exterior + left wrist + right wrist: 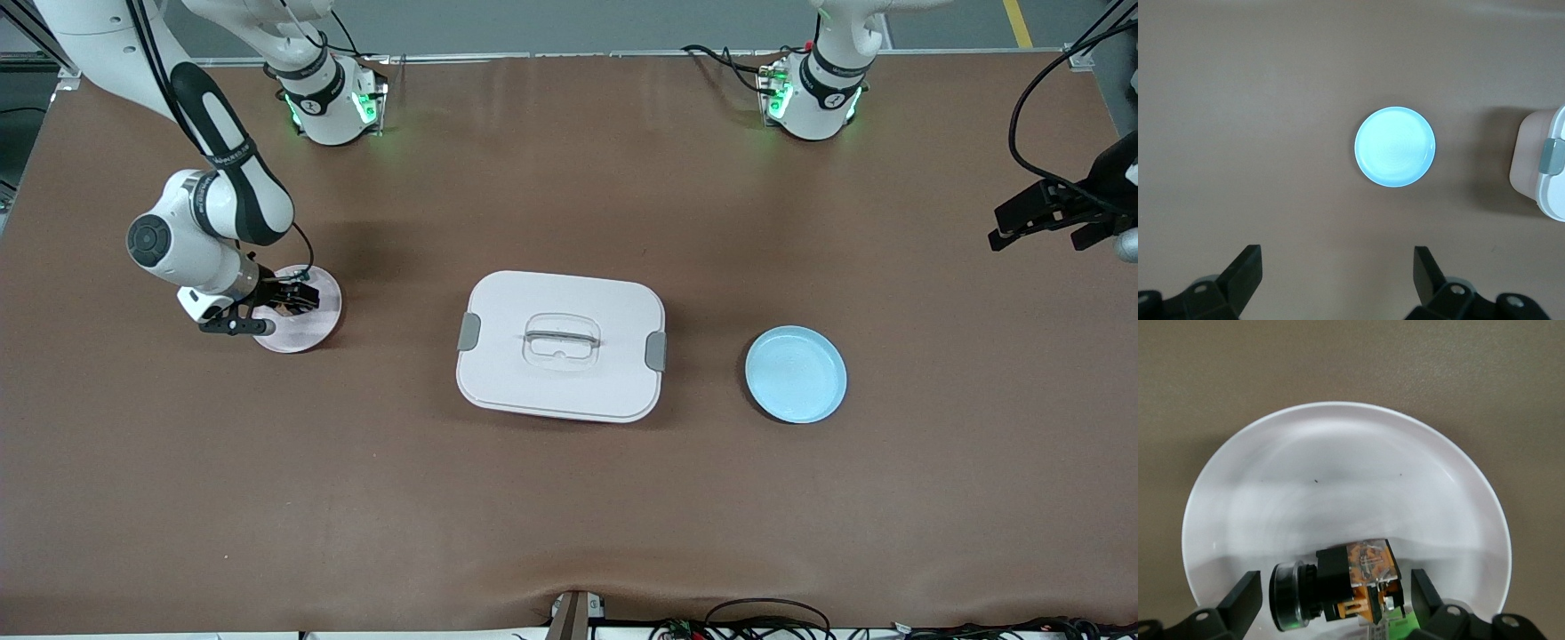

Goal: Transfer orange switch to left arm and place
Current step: 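Close the right gripper on the black-and-orange switch, then lift the switch with the right gripper while the left gripper approaches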

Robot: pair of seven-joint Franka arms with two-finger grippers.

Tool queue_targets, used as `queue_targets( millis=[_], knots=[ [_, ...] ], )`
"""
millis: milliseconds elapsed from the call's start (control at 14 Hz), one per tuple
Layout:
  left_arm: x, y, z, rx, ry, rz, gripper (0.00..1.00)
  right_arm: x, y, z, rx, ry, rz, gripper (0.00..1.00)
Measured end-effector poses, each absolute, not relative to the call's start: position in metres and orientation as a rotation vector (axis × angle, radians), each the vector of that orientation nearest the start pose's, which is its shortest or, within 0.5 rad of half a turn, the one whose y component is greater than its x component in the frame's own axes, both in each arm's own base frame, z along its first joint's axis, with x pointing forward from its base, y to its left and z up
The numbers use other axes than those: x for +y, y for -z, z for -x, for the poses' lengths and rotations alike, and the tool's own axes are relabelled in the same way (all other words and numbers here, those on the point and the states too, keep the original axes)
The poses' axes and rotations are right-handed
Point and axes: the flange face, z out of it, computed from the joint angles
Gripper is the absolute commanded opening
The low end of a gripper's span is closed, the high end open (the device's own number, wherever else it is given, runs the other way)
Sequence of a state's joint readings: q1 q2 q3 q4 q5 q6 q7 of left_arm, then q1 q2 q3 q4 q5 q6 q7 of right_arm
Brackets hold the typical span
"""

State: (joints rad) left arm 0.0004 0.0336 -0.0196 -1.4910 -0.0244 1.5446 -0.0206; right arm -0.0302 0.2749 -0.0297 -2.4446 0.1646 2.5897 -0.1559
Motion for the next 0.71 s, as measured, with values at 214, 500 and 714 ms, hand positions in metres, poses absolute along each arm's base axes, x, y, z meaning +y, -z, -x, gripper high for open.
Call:
queue_targets(
  millis=[214, 500, 714],
  knots=[
    [-0.013, -0.641, -0.563, -0.001, 0.032, 3.167, 1.00, -0.031, -0.180, -0.468, 0.070, -0.208, 3.048, 0.00],
    [-0.013, -0.641, -0.563, -0.002, 0.033, 3.167, 1.00, -0.032, -0.179, -0.466, 0.083, -0.263, 3.031, 0.00],
    [-0.010, -0.641, -0.563, -0.009, 0.033, 3.167, 1.00, -0.032, -0.197, -0.480, 0.146, -0.381, 2.951, 0.00]
  ],
)
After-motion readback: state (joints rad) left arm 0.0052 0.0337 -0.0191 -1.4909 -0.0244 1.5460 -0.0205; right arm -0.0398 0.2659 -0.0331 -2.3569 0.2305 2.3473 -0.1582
